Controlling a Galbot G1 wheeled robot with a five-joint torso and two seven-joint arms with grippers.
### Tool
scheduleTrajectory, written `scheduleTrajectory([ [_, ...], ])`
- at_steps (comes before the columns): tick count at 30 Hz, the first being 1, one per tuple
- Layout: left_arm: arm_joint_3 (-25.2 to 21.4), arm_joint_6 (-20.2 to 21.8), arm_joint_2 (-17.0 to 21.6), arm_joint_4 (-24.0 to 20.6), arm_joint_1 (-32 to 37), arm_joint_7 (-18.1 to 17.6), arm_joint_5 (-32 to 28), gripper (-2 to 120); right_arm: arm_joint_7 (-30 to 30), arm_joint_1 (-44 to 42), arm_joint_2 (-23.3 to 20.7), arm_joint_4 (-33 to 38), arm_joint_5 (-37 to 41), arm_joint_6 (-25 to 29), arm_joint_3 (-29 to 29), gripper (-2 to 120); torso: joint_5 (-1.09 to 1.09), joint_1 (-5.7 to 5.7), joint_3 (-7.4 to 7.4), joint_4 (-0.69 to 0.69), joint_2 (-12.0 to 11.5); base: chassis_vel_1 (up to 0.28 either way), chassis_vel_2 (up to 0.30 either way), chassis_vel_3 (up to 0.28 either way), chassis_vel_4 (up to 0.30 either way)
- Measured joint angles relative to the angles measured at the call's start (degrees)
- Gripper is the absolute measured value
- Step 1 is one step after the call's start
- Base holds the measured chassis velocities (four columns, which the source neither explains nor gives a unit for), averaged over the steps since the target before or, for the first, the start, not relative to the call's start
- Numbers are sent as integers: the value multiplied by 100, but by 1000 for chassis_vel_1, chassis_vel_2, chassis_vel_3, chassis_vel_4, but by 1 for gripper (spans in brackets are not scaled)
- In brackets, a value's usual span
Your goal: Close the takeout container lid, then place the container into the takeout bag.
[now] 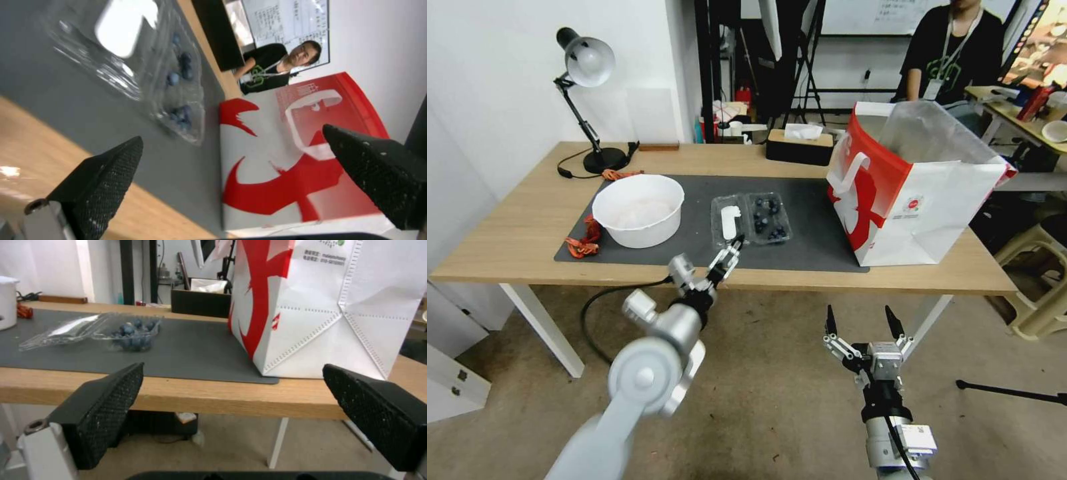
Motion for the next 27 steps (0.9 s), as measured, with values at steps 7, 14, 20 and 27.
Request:
scheduleTrajectory([
  [7,84,-22,-275,495,-585,-593,-579,100,3,-6,33,-2,0,-15,87,100,-2,0,0,1,0,0,0,0,0],
  [14,260,-145,-455,998,-930,-786,-575,100,11,12,64,13,5,-38,122,100,-1,0,0,1,0,0,0,0,0],
  [20,267,-273,-537,1349,-1113,-797,-478,100,15,33,79,12,7,-44,132,100,-1,0,0,1,0,0,0,0,0],
  [27,218,-346,-570,1603,-1263,-798,-437,100,23,48,71,22,8,-73,131,100,-1,0,-1,1,0,0,0,0,0],
])
